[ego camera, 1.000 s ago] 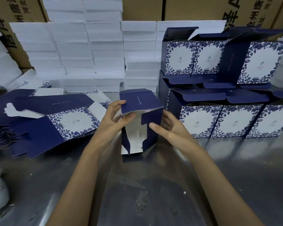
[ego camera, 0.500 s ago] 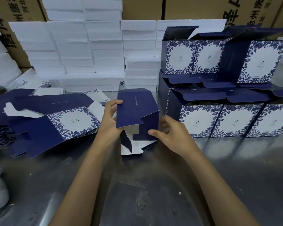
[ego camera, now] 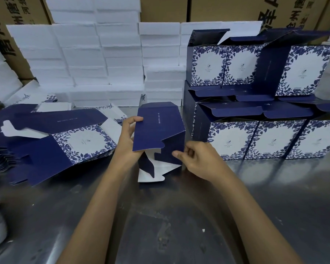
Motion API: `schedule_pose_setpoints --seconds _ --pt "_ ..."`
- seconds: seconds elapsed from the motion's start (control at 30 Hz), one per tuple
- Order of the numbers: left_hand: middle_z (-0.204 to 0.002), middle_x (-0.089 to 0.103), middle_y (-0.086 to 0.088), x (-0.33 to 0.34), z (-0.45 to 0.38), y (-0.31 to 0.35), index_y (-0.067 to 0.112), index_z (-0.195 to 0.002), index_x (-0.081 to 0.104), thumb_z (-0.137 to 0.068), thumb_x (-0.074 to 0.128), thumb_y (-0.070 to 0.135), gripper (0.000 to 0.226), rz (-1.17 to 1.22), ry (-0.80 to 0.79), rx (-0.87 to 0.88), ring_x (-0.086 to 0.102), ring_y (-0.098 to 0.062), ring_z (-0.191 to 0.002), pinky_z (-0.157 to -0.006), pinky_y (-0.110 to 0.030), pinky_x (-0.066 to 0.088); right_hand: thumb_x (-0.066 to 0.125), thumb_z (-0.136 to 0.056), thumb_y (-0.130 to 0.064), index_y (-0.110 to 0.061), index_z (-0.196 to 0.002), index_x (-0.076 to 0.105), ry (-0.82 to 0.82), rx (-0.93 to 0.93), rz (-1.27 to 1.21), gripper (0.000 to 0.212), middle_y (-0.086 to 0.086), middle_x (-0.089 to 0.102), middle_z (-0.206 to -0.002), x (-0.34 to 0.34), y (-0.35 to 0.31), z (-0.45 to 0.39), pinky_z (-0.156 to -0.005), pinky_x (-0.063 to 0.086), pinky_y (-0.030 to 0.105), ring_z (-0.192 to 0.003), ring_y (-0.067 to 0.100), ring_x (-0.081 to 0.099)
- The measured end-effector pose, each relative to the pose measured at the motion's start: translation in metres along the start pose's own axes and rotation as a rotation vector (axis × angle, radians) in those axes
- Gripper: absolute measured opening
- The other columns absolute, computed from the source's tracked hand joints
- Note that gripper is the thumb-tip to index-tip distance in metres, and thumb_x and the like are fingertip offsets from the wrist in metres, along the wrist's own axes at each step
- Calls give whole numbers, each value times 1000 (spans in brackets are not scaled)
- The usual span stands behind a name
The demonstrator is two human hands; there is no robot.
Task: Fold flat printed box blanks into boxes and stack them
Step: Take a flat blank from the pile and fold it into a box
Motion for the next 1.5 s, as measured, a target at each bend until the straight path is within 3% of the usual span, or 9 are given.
schedule_pose_setpoints --seconds 0.23,0.53,0.7,0.8,0.9,1.03,1.13,1.27,1.5 --pt "-129 57 -8 4 2 7 31 -122 44 -85 67 -12 62 9 -24 -12 67 1 -88 -79 -22 51 72 -92 -37 -22 -56 39 90 -38 -30 51 -6 39 -44 -7 -5 2 -49 34 20 -51 9 45" --pt "-143 53 -7 3 7 16 20 -140 39 -84 70 -6 69 11 -144 -43 59 -15 -117 -76 -12 49 72 -92 -36 -14 -63 51 157 -38 -70 42 -5 44 -49 -18 -8 5 -52 34 23 -52 13 42" --pt "-145 50 9 -4 10 22 30 -145 36 -63 88 27 98 -100 -199 -48 51 -12 -132 -97 -25 50 65 -92 -30 -20 -97 65 401 -121 -197 11 -9 67 -86 -30 -24 14 -76 55 40 -78 11 64" --pt "-147 48 18 -2 11 21 41 -152 23 -62 93 25 115 -131 -281 -111 49 -9 -134 -108 -35 44 62 -92 -37 -27 -121 65 348 -169 -342 30 -15 63 -128 -25 -34 15 -104 48 33 -121 5 57" --pt "-146 43 32 -5 13 18 51 -154 2 -67 92 19 130 -125 -402 -173 43 3 -136 -105 -23 46 70 -93 -36 -32 -130 62 220 -177 -320 38 -16 49 -149 -17 -35 14 -118 29 25 -142 1 36" --pt "-129 37 57 -10 15 17 57 -151 -6 -63 92 23 136 -136 -488 -217 29 21 -134 -98 -7 39 74 -91 -22 -30 -128 63 198 -147 -323 39 -14 48 -149 -13 -28 12 -118 31 32 -140 5 39" --pt "-138 42 44 -6 15 23 58 -151 11 -66 90 24 121 -147 -415 -162 35 9 -138 -100 -15 44 75 -91 -19 -26 -123 66 236 -140 -361 34 -10 51 -144 -11 -29 11 -116 35 38 -138 9 44" --pt "-126 58 32 5 12 33 37 -119 65 -82 80 12 46 -96 -104 104 52 3 -125 -87 -15 50 77 -89 -13 -20 -114 72 318 -126 -411 27 -6 58 -137 -10 -32 11 -113 40 43 -132 13 52" --pt "-103 59 48 23 13 28 22 -87 76 -81 79 5 19 55 25 108 54 16 -116 -82 -3 44 76 -89 -11 -26 -103 77 331 -101 -536 21 -9 62 -131 -10 -34 10 -114 39 35 -128 6 54"
Point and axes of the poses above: each hand's wrist, its own z-axis away from the middle knuckle, its own x-axis out of the palm, y = z × x, the point moved 2 cm from there along -z, towards the middle knuckle
